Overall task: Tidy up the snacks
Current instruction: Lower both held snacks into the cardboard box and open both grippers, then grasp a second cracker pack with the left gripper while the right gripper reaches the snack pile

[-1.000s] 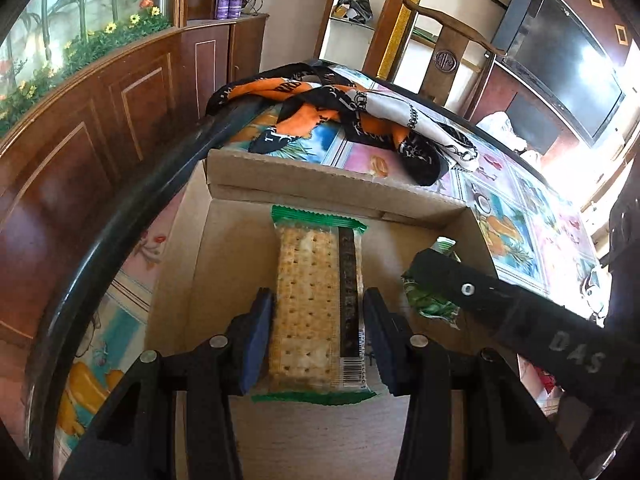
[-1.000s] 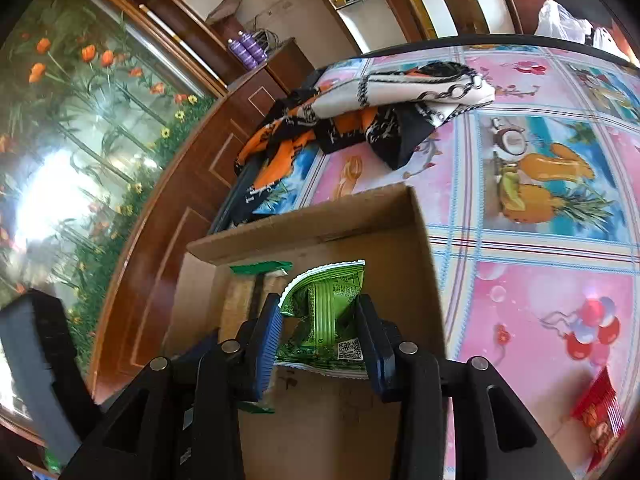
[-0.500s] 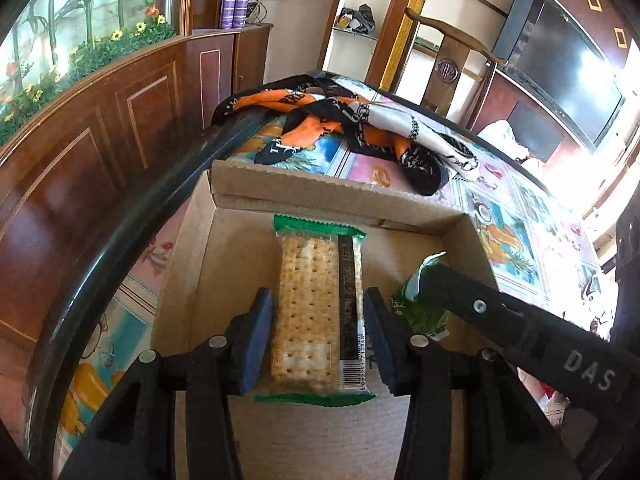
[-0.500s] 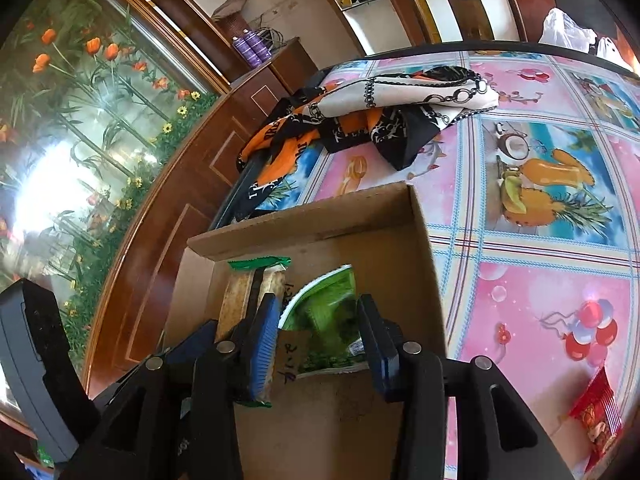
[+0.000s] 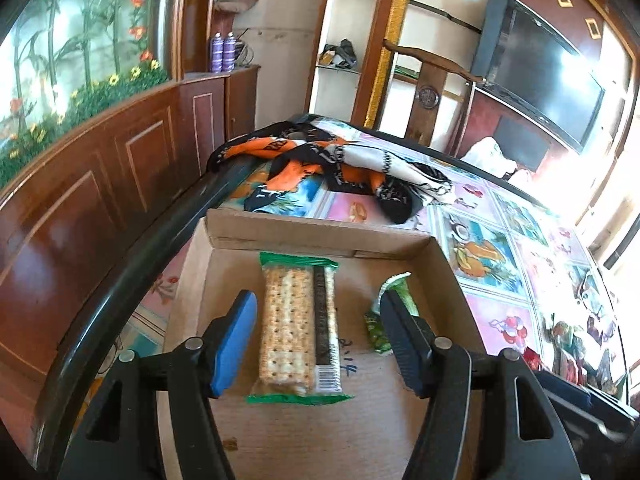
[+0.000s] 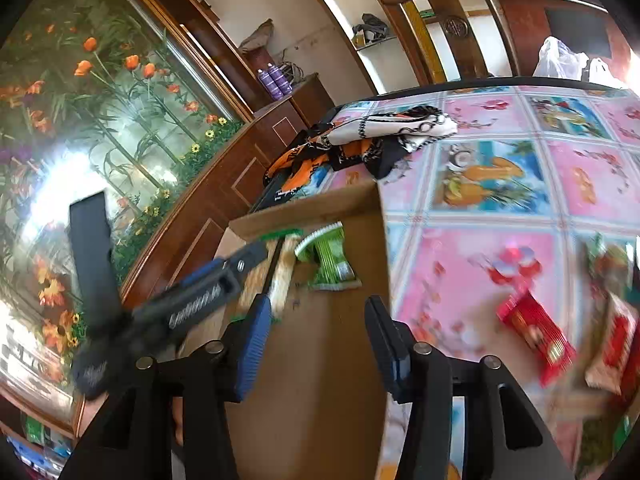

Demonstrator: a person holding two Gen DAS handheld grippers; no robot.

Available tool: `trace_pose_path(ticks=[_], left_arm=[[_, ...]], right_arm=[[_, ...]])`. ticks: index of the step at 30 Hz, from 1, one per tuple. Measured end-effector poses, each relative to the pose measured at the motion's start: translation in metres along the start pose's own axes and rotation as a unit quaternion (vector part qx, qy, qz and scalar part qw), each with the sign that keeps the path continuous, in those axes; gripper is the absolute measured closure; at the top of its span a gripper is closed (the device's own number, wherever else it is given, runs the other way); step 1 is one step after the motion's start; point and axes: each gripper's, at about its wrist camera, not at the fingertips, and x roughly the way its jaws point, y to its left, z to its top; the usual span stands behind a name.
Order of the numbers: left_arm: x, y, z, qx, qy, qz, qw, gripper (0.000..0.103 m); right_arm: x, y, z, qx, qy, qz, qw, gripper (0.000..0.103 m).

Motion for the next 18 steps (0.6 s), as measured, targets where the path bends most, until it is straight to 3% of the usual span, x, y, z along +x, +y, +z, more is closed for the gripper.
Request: trace_pose_path(ticks=[4, 12, 18], left_arm=[[-0.010, -0.015, -0.002, 0.034, -0.011, 0.012, 0.9993, 0.039], [-0.046, -0.041, -0.007, 0.060, -0.030, -0.003, 0.9977, 0.032], [-0.058, -0.095, -0.029, 0.107, -0.010, -0.047, 0.9931, 0.031]], right_arm=[[-0.021, -0.012, -0.018, 0.005, -0.005, 0.005, 1.000, 0.046], [-0.065, -0.042, -0.040, 0.004, -0.024, -0.002, 1.000, 0.046], [-0.120, -0.094, -0.044, 0.033, -0.076, -0.007, 0.997, 0.046]])
